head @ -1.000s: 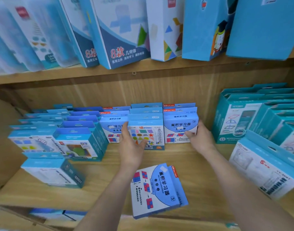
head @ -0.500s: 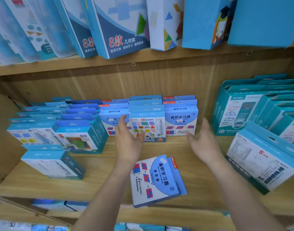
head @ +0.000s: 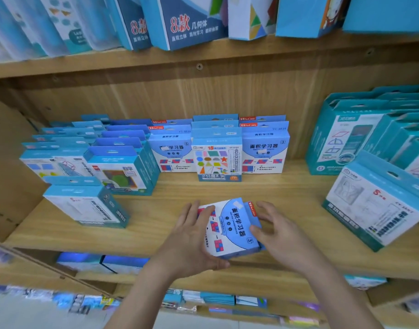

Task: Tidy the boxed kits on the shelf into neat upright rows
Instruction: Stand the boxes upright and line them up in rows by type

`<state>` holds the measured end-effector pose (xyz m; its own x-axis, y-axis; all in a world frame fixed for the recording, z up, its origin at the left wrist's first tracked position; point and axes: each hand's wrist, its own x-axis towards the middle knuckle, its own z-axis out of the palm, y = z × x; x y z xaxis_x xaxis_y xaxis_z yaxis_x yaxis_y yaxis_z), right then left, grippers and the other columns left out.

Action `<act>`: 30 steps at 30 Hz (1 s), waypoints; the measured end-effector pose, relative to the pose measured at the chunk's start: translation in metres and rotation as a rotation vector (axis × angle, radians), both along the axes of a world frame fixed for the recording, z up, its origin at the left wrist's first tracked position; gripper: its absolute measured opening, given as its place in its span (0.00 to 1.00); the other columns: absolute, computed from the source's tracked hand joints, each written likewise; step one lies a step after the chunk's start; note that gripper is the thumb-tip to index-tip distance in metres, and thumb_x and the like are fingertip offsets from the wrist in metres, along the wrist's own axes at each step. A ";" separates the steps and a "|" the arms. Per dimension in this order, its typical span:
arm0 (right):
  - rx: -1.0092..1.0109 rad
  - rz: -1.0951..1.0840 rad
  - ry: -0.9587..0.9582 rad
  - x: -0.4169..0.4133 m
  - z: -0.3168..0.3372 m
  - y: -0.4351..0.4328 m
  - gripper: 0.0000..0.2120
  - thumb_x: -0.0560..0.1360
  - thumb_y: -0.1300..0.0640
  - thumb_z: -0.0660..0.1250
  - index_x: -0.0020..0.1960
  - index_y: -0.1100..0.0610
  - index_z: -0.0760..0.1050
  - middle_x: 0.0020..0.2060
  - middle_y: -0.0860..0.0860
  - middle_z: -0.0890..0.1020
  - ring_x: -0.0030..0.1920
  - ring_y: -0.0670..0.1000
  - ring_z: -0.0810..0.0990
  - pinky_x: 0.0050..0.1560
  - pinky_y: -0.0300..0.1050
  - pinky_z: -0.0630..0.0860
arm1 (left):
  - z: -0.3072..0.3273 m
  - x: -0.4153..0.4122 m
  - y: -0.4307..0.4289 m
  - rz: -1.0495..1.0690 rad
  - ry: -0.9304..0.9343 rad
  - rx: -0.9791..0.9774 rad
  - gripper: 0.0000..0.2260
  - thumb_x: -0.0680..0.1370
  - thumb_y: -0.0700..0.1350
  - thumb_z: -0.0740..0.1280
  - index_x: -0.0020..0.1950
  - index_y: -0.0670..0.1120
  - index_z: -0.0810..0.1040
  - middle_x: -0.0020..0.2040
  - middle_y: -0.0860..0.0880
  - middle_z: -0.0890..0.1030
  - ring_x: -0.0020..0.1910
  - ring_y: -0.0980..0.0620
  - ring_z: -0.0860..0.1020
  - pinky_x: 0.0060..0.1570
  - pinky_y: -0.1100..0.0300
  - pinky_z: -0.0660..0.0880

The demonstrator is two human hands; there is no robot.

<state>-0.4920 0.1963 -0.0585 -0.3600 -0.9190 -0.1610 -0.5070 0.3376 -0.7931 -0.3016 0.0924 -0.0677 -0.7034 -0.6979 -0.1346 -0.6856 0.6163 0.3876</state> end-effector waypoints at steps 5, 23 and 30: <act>-0.089 -0.026 -0.155 0.002 -0.003 0.004 0.19 0.75 0.54 0.68 0.61 0.39 0.67 0.56 0.35 0.76 0.58 0.33 0.74 0.53 0.27 0.70 | -0.003 -0.004 -0.001 -0.018 0.172 -0.071 0.49 0.57 0.67 0.74 0.72 0.60 0.52 0.64 0.56 0.61 0.64 0.55 0.59 0.63 0.61 0.64; -0.474 -0.359 -0.110 -0.060 0.044 -0.017 0.19 0.74 0.66 0.68 0.55 0.48 0.65 0.49 0.44 0.81 0.49 0.39 0.79 0.46 0.38 0.73 | 0.024 -0.057 0.009 0.109 0.563 -0.237 0.37 0.69 0.50 0.75 0.73 0.53 0.61 0.73 0.53 0.61 0.72 0.55 0.58 0.70 0.66 0.53; -0.443 -0.378 -0.067 -0.085 0.021 -0.072 0.20 0.75 0.67 0.66 0.64 0.53 0.67 0.54 0.47 0.77 0.56 0.47 0.74 0.52 0.42 0.68 | 0.057 -0.065 -0.046 0.112 0.408 -0.407 0.37 0.68 0.46 0.76 0.73 0.49 0.62 0.76 0.50 0.58 0.74 0.47 0.55 0.71 0.60 0.51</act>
